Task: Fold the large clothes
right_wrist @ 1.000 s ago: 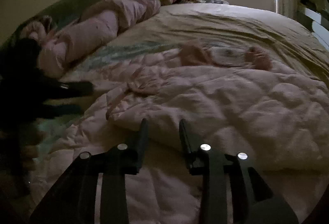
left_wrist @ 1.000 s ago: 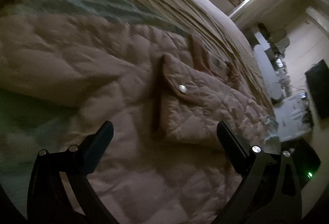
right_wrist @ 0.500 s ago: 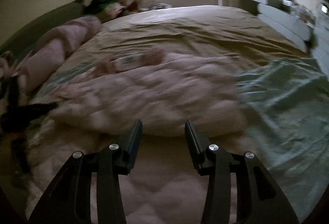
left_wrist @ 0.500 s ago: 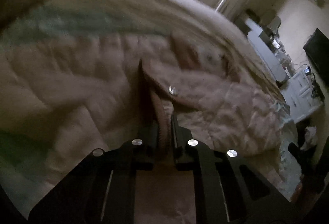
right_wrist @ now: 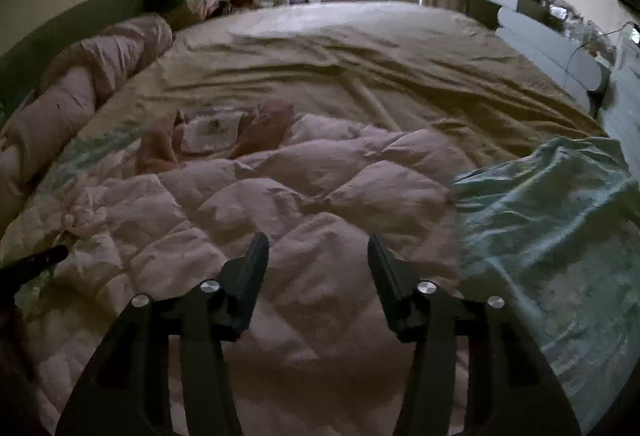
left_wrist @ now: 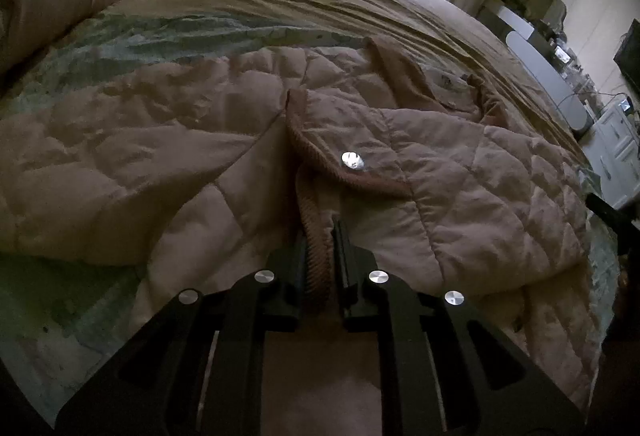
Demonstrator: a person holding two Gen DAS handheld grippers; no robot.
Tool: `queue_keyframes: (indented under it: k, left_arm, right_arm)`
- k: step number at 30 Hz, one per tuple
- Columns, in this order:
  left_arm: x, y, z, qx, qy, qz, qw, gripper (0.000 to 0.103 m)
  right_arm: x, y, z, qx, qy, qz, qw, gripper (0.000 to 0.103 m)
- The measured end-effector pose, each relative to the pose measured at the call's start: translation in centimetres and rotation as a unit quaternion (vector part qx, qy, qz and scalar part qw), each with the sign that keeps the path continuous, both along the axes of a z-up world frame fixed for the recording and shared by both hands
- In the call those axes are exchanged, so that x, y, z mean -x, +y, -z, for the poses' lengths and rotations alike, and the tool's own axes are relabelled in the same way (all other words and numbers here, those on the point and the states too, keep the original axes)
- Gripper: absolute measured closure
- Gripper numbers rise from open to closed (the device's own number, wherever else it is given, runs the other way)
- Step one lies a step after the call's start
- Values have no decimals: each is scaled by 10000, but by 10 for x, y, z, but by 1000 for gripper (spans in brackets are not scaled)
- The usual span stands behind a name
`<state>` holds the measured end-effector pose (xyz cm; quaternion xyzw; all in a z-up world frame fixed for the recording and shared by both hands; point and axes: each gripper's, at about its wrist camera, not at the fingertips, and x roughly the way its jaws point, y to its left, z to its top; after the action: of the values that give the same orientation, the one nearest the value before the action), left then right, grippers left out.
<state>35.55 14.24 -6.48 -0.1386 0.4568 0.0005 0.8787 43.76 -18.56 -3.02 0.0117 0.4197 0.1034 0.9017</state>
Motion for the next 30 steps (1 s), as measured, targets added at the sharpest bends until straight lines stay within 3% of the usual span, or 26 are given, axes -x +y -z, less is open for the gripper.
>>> queue_keyframes:
  k: [7,15,17,18,22,24,26,27,29,30]
  left_arm:
    - [0,-3,6,-26,70,8,10000,93]
    - [1,-7,7,-50,119,-7,9999,89]
    - [5,-11,1,-161,139,60,9998,74]
    - [7,-12,-2,-186,129,91,9997,73]
    - [19,-14,-16,-172,36,117,9998,51]
    - [25,-16,-23,-200,-5,139,9997,46]
    - [30,-19,-29,-230,-28,163,9996,30]
    - [33,-20,-33,-246,-69,165,9995,26]
    - [39,-22,-39,-250,-129,145,9995,10]
    - [42,-22,-42,-235,-145,118,9995,9]
  right_arm:
    - [-37,0,47,158,780,154,9967,50]
    - [-40,7,60,337,778,200,9962,49]
    - [-35,8,52,348,705,177,9967,46]
    - [-30,7,45,216,641,149,9976,42]
    - [-7,12,22,-95,325,8,9994,22]
    - [7,18,11,-102,207,-144,9996,15]
    - [18,24,1,-100,84,-271,9995,6]
    - [22,25,-3,-124,41,-321,9994,5]
    - [33,31,-13,-170,-66,-459,9988,4]
    - [38,34,-17,-183,-112,-497,9985,4]
